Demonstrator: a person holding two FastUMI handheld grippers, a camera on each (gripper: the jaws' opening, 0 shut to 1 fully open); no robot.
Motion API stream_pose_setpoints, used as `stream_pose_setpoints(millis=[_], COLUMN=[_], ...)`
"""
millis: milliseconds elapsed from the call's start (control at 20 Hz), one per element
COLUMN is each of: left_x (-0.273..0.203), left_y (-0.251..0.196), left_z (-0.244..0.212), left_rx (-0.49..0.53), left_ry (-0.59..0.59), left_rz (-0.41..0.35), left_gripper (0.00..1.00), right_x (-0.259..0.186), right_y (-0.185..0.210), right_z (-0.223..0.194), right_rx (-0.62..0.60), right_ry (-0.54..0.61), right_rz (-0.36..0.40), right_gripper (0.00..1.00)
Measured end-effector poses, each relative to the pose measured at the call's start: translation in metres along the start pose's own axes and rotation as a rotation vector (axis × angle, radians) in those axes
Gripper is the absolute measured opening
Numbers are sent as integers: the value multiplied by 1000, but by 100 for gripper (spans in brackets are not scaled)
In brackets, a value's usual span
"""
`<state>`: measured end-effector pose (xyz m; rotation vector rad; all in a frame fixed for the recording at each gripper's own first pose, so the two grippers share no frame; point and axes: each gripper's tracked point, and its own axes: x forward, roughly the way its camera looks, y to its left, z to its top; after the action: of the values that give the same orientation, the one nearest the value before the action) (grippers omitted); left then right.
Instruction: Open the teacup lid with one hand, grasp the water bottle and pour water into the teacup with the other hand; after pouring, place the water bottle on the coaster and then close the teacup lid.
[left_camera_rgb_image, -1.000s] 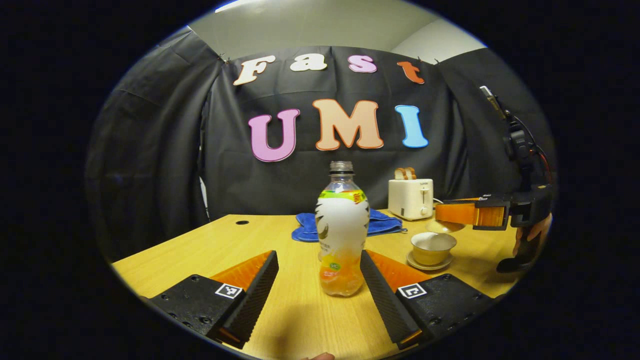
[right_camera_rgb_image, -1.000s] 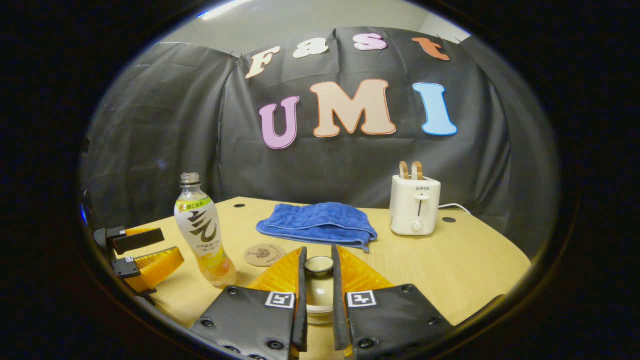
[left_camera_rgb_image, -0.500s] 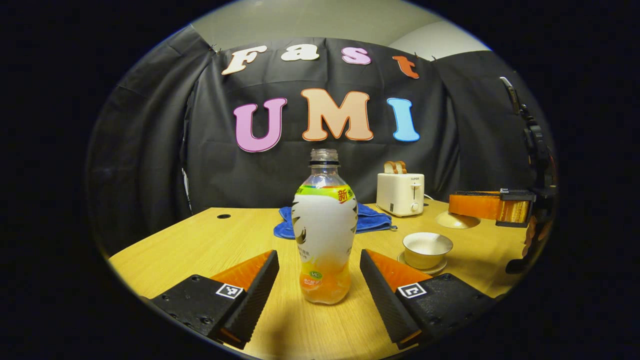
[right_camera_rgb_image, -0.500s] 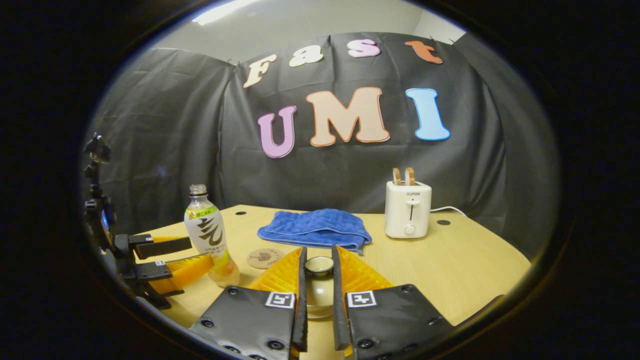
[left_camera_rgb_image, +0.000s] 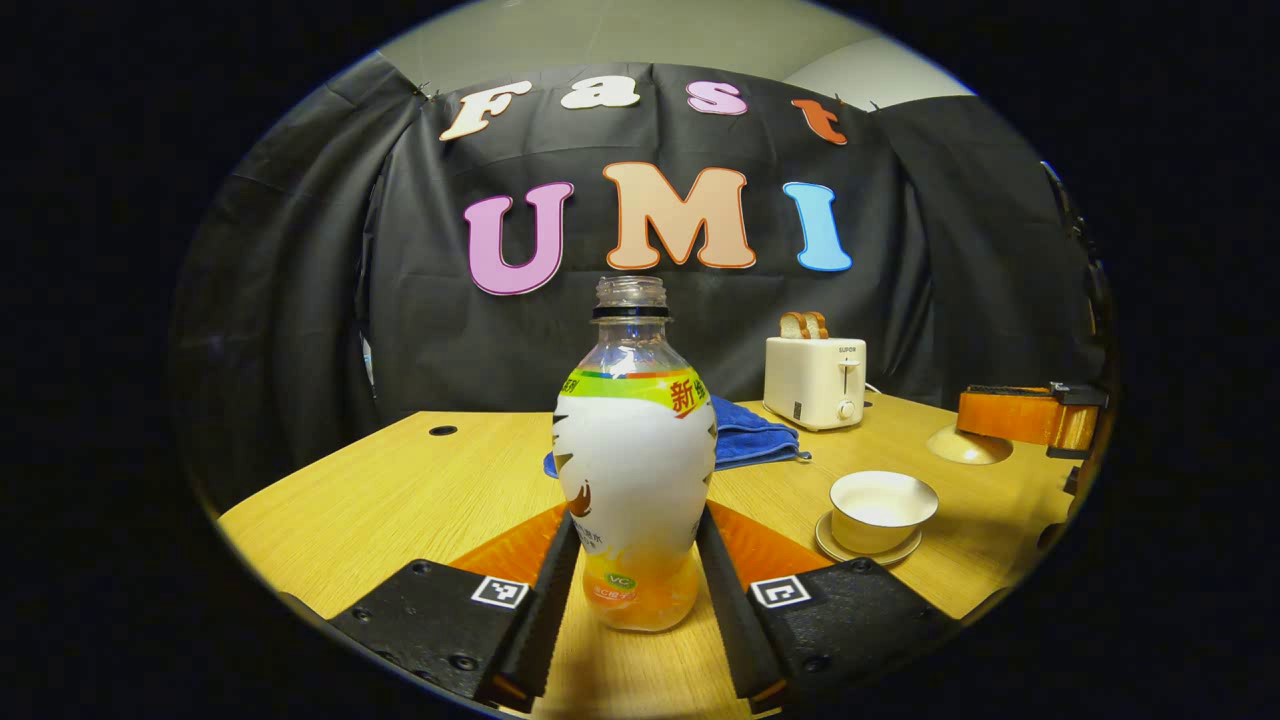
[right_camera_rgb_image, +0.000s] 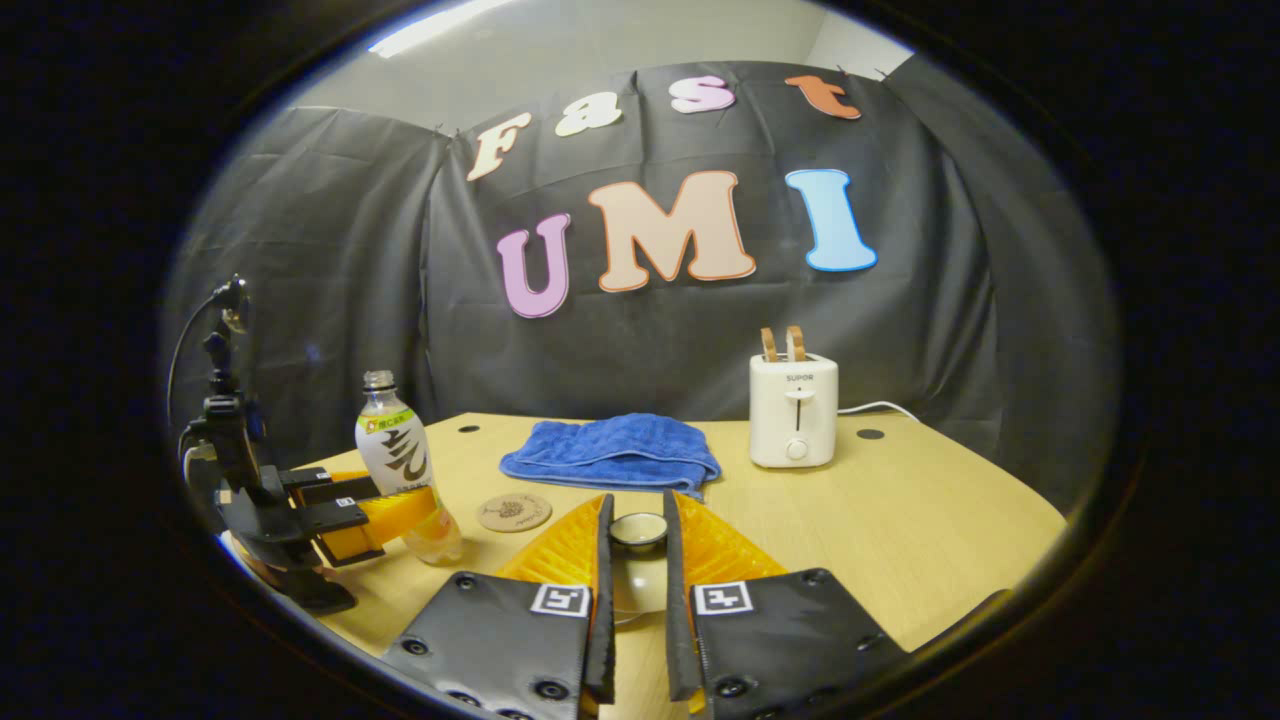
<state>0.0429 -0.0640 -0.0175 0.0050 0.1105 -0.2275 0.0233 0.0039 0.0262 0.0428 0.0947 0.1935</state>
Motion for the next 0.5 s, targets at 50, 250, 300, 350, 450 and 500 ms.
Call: stream_pose_setpoints(millis=[50, 250, 300, 350, 450, 500], left_x=[2, 10, 12, 15, 20, 22], left_y=[1, 13, 16, 17, 20, 21], left_z=[0, -1, -1, -1, -1, 1], left_rx=[6, 76, 99, 125, 183, 213], left_ry=[1, 32, 46, 59, 86, 93], left_rz=[1, 44, 54, 62, 69, 70], left_gripper=[63, 53, 51, 52, 52, 52], right_x=[-1, -2, -2, -2, -3, -4], right_y=[-3, -15, -18, -20, -23, -25], right_z=[1, 3, 3, 2, 1, 0], right_rx=[3, -1, -1, 0, 1, 1], right_ry=[-2, -6, -6, -5, -2, -1], right_rz=[-3, -20, -23, -26, -28, -30], right_gripper=[22, 22, 22, 22, 22, 22])
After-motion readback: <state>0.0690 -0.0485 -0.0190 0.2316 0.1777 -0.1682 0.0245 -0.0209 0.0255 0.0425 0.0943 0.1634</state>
